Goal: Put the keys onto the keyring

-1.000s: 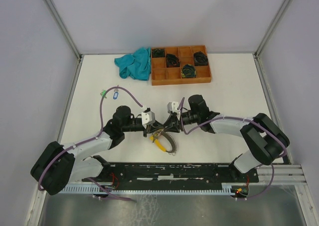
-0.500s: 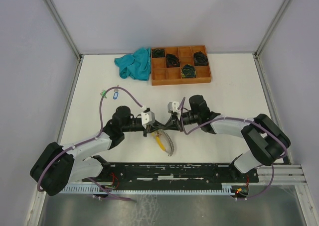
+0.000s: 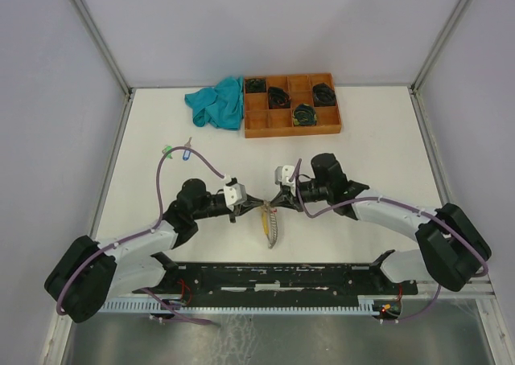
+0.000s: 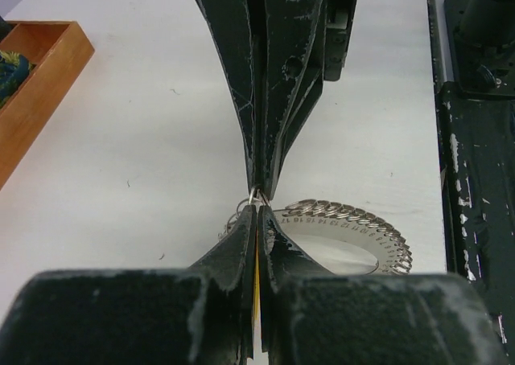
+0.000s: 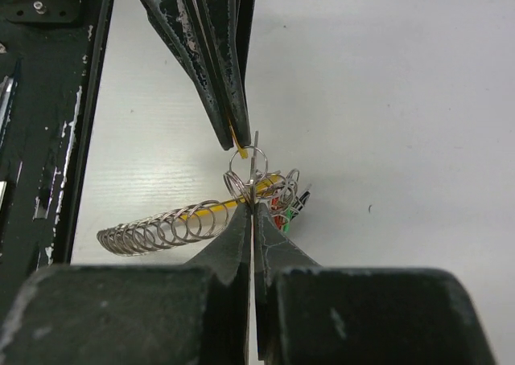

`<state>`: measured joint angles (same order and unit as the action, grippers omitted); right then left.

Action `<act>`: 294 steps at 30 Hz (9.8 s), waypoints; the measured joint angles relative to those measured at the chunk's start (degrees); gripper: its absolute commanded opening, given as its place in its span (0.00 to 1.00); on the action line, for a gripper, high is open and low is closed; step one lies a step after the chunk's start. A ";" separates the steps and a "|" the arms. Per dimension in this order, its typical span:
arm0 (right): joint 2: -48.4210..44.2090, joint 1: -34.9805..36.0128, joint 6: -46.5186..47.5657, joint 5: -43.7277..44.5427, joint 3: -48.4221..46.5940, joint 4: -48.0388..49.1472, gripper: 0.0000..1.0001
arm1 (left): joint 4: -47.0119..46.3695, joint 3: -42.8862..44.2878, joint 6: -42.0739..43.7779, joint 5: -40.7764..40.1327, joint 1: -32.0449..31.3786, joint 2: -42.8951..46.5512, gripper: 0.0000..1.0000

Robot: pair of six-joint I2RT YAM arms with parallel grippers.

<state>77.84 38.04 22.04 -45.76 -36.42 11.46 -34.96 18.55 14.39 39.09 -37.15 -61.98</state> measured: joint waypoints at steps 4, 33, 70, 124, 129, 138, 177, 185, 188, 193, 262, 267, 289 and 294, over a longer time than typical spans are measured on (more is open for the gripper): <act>-0.90 0.79 2.91 2.12 -1.77 -5.29 0.01 | -2.82 -2.19 -1.79 -1.55 -0.11 0.04 0.08; -0.83 6.97 15.28 12.39 -9.20 -23.50 0.01 | -7.56 -4.11 -10.36 -2.56 0.11 -6.19 0.44; -0.11 7.69 17.00 11.98 -10.60 -26.03 0.09 | -6.91 0.24 -3.61 9.77 0.55 -18.38 0.03; -2.51 6.45 3.45 7.26 -3.30 -9.62 0.04 | -22.95 -10.45 0.09 -0.85 -1.88 -11.54 0.03; -2.99 6.29 2.40 7.23 -3.06 -8.44 0.10 | -23.52 -11.10 0.13 -3.08 -2.71 -10.05 0.03; -2.99 6.08 0.04 6.97 -2.29 -6.62 0.06 | -23.96 -11.43 0.72 -6.14 -4.28 -9.84 0.03; -9.55 4.96 3.13 17.20 -0.72 -3.56 0.01 | -11.85 -14.99 -12.04 -29.35 -7.93 12.02 0.44; -9.55 4.96 8.66 17.03 -1.09 -7.21 0.01 | -11.17 -8.76 -12.09 -30.14 -7.85 7.69 0.47; -9.55 4.96 9.90 16.98 -1.73 -8.26 0.01 | -10.75 -5.25 -13.73 -29.92 -7.82 3.13 0.48; -9.55 4.96 10.82 16.98 -2.03 -8.98 0.01 | -11.13 -0.17 -18.97 -28.85 -7.80 -1.75 0.59; -12.31 3.85 7.08 13.44 -1.92 -7.56 0.01 | -27.89 -3.17 -13.64 -4.44 -1.99 -13.16 0.31; -12.28 3.85 6.69 13.05 -1.51 -7.61 0.01 | -28.17 -3.08 -12.13 -4.33 -1.99 -14.38 0.20; -13.14 2.01 -4.68 12.24 6.25 6.62 0.01 | -34.42 -2.49 -11.15 -4.33 -2.19 -20.20 0.06; -13.14 1.97 -5.81 12.33 6.99 8.24 0.01 | -35.43 -2.49 -11.61 -4.52 -2.10 -20.76 0.03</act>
<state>64.71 40.01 16.23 -33.43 -29.43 19.70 -70.39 16.05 2.79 34.57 -39.24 -82.74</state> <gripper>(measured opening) 0.012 0.041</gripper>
